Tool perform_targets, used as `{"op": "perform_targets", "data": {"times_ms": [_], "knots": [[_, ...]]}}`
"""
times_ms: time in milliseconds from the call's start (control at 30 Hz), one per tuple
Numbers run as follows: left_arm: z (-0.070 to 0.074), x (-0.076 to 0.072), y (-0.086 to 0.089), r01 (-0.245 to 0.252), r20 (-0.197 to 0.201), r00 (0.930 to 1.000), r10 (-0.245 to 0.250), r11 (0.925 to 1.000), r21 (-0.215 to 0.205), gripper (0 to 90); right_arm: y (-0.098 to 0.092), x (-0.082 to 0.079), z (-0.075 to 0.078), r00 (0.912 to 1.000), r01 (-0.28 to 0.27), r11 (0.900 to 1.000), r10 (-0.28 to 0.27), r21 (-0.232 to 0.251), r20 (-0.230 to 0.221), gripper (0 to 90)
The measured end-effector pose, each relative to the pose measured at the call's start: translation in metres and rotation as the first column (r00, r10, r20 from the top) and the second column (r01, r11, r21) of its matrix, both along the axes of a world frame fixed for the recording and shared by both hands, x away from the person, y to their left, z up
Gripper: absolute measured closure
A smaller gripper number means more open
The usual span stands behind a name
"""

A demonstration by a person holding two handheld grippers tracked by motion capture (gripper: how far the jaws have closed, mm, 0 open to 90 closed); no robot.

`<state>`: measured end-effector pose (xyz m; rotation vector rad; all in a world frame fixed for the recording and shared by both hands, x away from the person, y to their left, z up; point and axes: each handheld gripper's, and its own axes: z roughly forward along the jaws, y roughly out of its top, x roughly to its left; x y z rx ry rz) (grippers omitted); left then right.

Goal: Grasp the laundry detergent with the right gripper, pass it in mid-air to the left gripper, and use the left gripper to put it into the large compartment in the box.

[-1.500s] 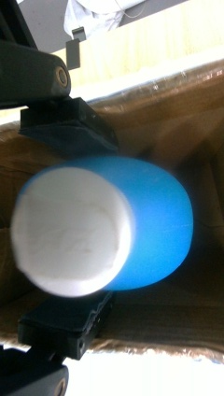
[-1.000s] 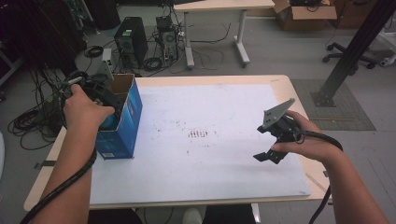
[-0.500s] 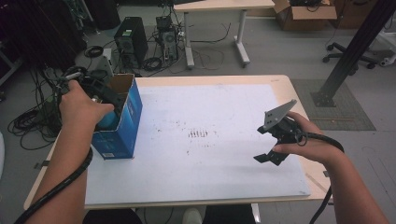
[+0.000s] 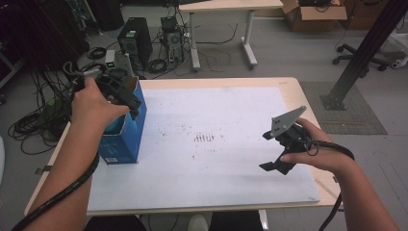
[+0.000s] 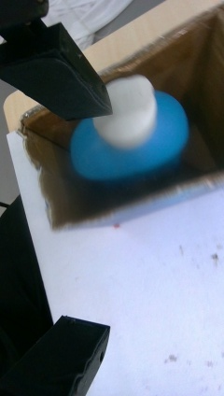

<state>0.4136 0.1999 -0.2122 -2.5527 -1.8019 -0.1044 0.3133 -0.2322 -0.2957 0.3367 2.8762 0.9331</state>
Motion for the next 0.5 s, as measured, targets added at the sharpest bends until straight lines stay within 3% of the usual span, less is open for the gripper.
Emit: {"op": "perform_targets", "data": {"times_ms": [133,233,333,367,467,500], "knots": [[0.009,-0.004,-0.029,0.100,0.006,0.9950,-0.100,0.9949,0.007,0.2,0.002,-0.002,0.001,0.9999,-0.012,1.000,0.012,0.000,0.000,2.7],[0.013,-0.008,-0.054,0.182,-0.002,0.9832,-0.182,0.9832,0.011,0.2,0.003,-0.002,0.002,0.9999,-0.017,1.000,0.017,-0.001,0.001,2.7],[0.018,-0.012,-0.076,0.260,-0.004,0.9655,-0.260,0.9654,0.019,0.2,0.004,-0.001,0.002,0.9999,-0.014,1.000,0.014,-0.003,-0.003,2.6],[0.019,-0.013,-0.083,0.286,-0.005,0.9582,-0.286,0.9580,0.023,0.2,0.004,-0.001,0.002,0.9998,-0.019,1.000,0.019,-0.005,-0.001,2.7],[0.022,-0.018,-0.102,0.389,-0.009,0.9212,-0.389,0.9201,0.044,0.2,0.006,-0.002,0.004,0.9997,-0.023,1.000,0.023,-0.010,-0.003,2.7],[0.023,-0.021,-0.109,0.433,-0.017,0.9012,-0.433,0.8999,0.048,0.2,0.006,-0.002,0.004,0.9996,-0.027,1.000,0.027,-0.013,-0.001,2.6]]}}
